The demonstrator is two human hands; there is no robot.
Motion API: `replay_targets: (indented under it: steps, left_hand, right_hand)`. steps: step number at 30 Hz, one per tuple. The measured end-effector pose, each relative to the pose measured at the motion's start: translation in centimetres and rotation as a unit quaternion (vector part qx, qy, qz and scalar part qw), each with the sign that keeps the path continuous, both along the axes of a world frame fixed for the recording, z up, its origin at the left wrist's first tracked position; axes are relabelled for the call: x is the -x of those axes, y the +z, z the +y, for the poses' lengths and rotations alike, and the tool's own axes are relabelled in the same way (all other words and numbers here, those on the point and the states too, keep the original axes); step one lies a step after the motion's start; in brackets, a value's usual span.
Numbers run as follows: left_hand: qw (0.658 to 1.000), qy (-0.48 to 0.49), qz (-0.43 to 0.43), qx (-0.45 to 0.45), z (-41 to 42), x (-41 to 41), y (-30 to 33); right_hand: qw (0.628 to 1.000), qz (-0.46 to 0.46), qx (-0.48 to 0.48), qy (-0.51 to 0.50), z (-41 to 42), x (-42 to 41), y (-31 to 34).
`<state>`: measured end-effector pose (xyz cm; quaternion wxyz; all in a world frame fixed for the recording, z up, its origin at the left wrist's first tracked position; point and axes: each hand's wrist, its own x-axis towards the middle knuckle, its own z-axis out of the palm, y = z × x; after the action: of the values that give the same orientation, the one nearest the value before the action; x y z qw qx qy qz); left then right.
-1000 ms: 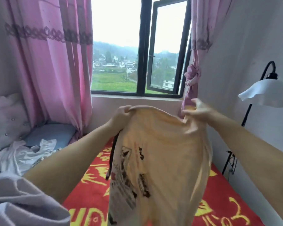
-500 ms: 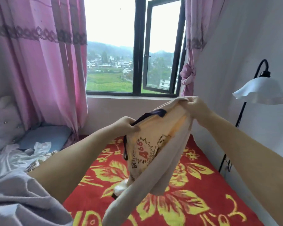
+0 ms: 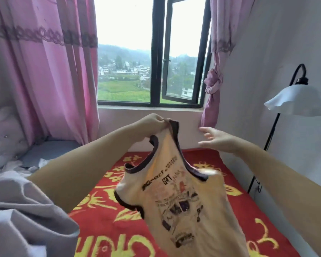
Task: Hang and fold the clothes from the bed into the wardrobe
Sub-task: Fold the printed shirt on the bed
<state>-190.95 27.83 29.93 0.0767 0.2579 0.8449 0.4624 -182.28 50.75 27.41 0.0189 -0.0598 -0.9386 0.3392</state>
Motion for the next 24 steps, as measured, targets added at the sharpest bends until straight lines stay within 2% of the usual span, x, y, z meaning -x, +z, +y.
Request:
replay_targets:
  steps: [2, 4, 7, 10, 13, 17, 20, 21, 22, 24]
  left_hand:
    - [0.999, 0.005, -0.041, -0.024, 1.9, -1.2, 0.4]
    - [0.986, 0.016, -0.118, -0.114, 3.1, -2.0, 0.8]
    - [0.946, 0.045, -0.206, -0.246, 3.4, -2.0, 1.7]
    - [0.913, 0.084, -0.214, -0.337, 2.9, -1.9, 2.6]
    - [0.878, 0.086, -0.232, -0.411, 2.4, -1.9, 2.7]
    - [0.870, 0.052, -0.248, -0.423, 2.2, -2.0, 3.0]
    - [0.879, 0.027, -0.221, -0.422, 1.0, -1.5, 3.7]
    - [0.895, 0.011, -0.202, -0.397, 0.2, -1.5, 3.8]
    - [0.926, -0.004, -0.161, -0.342, -0.5, -1.4, 3.6]
    - [0.989, 0.018, -0.012, -0.149, -1.8, -0.9, 2.9]
  right_hand:
    - [0.994, -0.008, 0.042, 0.097, -3.4, 0.4, 0.4]
    - [0.981, 0.007, 0.125, 0.148, -5.6, 0.3, 0.7]
    - [0.980, 0.052, 0.164, 0.100, -6.6, 0.2, 0.9]
    - [0.979, -0.003, 0.200, 0.049, -7.0, 0.4, 0.2]
    - [0.970, -0.047, 0.222, 0.092, -9.1, 0.1, -0.5]
    - [0.989, 0.027, 0.147, 0.016, -10.8, 1.3, -3.0]
    - [0.985, 0.038, 0.160, -0.055, -9.4, 2.5, -5.3]
    - [0.982, 0.052, 0.170, -0.062, -8.9, 2.7, -5.6]
    - [0.978, 0.073, 0.181, -0.067, -8.7, 2.9, -5.7]
    - [0.965, 0.117, 0.225, -0.074, -8.5, 3.0, -5.0]
